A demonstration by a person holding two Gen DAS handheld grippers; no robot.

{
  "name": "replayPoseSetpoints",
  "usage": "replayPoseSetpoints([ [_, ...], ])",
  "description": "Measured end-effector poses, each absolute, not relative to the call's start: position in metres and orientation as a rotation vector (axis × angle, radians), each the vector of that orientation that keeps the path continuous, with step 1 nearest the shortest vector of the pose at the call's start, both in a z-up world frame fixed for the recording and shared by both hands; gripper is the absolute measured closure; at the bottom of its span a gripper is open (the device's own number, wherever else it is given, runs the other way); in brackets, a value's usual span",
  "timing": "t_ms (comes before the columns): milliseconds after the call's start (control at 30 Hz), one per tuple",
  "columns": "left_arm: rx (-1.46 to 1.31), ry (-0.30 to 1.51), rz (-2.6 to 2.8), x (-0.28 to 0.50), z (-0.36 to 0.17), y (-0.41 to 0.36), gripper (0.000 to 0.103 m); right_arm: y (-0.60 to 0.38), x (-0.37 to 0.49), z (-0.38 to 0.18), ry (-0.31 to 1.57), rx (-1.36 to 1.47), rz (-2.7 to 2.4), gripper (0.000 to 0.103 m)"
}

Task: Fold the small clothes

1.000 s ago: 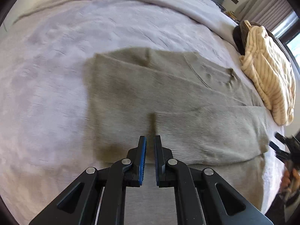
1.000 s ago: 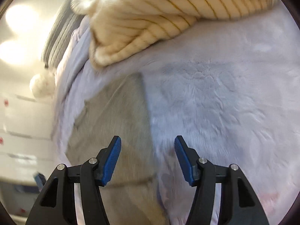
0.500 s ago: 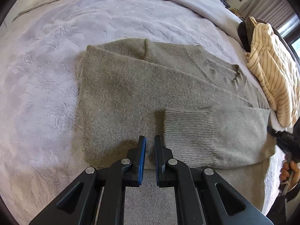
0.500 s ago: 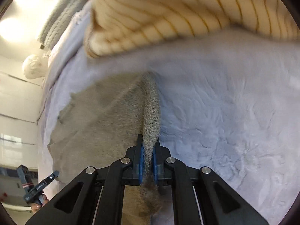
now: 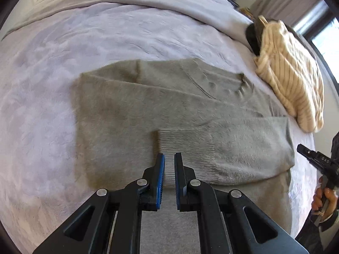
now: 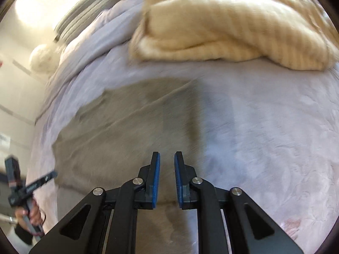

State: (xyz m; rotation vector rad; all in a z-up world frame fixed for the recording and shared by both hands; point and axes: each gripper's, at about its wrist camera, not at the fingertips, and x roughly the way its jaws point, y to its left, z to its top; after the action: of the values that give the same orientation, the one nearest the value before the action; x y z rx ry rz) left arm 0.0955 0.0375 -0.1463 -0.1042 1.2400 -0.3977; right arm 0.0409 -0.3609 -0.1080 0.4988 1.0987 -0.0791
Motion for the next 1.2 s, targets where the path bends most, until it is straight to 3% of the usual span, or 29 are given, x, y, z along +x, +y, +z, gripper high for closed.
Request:
replayPoseSetpoints([
  [200, 0.041, 1.261, -0.361, 0.089, -0.186, 0.017, 0.091, -0.336, 0.041, -0.158, 1.244, 0.369, -0.105, 0.091],
  [333, 0.002, 1.269, -0.369, 0.085, -0.181, 0.031, 0.091, -0.330, 0.029, -0.148, 1.243, 0.300, -0.102, 0.090],
  [667, 0.012, 1.297, -0.289, 0.062, -0.166, 0.049, 0.090, -0.329, -0.003, -0.130, 1.263, 0.459, -0.113, 0.088],
  [700, 0.012, 1.297, -0.275, 0.060, -0.166, 0.050, 0.087, -0.325, -0.002, -0.129, 1.265, 0.476, -0.104, 0.088],
  [767, 0.002, 1.303, -0.252, 0.058, -0.165, 0.055, 0.006, -0.316, -0.003, -0.129, 1.273, 0.514, -0.067, 0.087],
  [833, -0.016, 1.263, -0.217, 0.052, -0.157, 0.061, 0.000, -0.304, -0.001, -0.129, 1.277, 0.542, -0.029, 0.087],
  [900, -0.014, 1.277, -0.210, 0.050, -0.155, 0.064, 0.000, -0.290, 0.002, -0.130, 1.279, 0.576, 0.013, 0.078],
  [967, -0.023, 1.290, -0.197, 0.049, -0.156, 0.070, 0.000, -0.273, 0.009, -0.133, 1.273, 0.646, 0.067, 0.061],
  [1200, -0.030, 1.337, -0.157, 0.041, -0.161, 0.086, 0.000, -0.200, 0.051, -0.168, 1.258, 0.965, 0.256, 0.061],
])
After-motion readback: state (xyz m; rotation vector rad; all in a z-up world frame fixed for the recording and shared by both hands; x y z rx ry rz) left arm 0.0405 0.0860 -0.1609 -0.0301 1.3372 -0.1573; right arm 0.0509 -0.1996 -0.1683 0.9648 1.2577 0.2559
